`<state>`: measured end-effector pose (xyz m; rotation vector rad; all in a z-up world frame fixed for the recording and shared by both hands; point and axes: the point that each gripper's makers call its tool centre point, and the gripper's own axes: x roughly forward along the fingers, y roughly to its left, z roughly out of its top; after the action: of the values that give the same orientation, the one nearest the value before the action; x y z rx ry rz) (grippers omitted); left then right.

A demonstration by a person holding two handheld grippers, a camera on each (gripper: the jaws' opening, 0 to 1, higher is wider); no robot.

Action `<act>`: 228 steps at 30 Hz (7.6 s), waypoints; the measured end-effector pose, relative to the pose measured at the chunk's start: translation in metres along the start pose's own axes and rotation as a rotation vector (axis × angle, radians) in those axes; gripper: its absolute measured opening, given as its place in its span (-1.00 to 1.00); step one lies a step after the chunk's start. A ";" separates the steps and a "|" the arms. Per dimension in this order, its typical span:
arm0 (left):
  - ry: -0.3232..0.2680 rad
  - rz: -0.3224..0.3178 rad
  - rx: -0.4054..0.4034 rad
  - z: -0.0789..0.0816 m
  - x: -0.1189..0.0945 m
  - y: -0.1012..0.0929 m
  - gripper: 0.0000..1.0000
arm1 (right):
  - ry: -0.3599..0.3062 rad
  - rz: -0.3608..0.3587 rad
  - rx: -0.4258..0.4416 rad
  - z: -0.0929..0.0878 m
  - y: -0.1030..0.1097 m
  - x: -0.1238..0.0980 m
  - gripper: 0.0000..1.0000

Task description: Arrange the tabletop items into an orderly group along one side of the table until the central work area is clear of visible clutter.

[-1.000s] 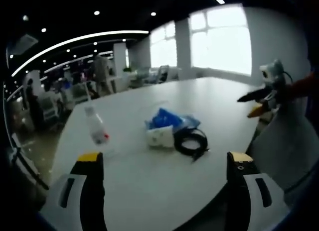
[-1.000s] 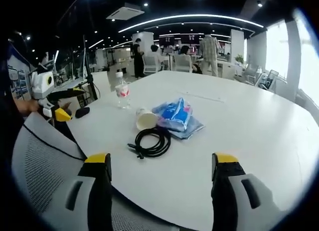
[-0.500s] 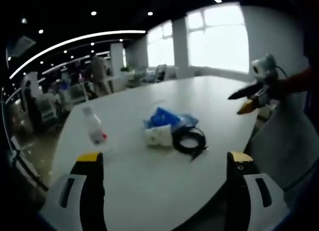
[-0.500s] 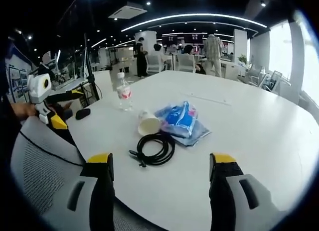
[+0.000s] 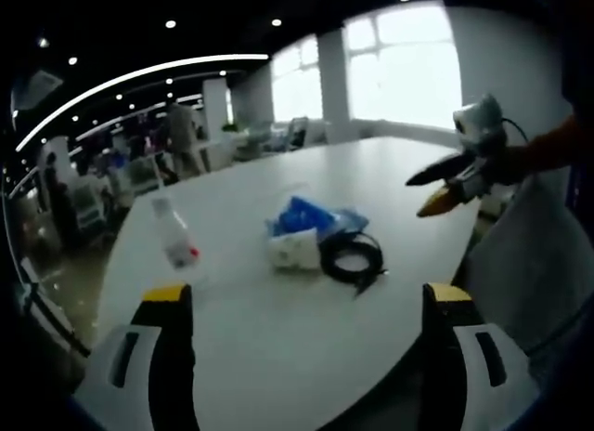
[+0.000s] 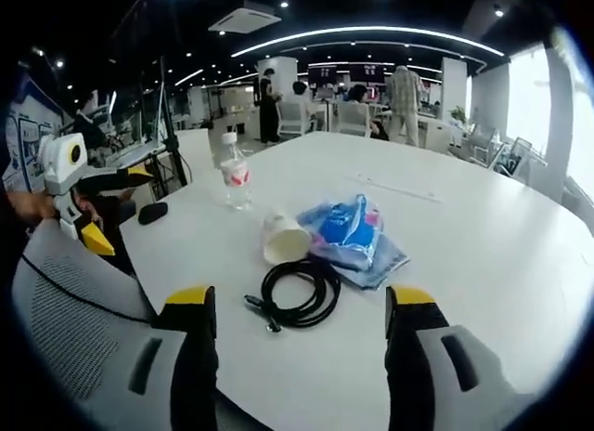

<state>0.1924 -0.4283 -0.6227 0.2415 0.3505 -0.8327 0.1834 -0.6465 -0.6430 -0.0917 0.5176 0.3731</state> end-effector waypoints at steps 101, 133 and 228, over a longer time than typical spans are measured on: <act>0.104 0.005 0.004 -0.022 0.003 0.003 0.90 | 0.121 0.030 0.638 -0.007 0.027 0.181 -0.52; 0.119 -0.006 0.027 -0.024 0.003 -0.001 0.84 | 0.129 0.141 0.418 0.014 0.052 0.171 -1.00; 0.115 0.022 -0.016 -0.025 0.002 0.006 0.77 | 0.423 0.423 -0.794 0.063 0.057 0.197 -1.00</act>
<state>0.1930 -0.4166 -0.6462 0.2780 0.4615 -0.7959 0.3496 -0.5180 -0.6866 -0.8521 0.7829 0.9729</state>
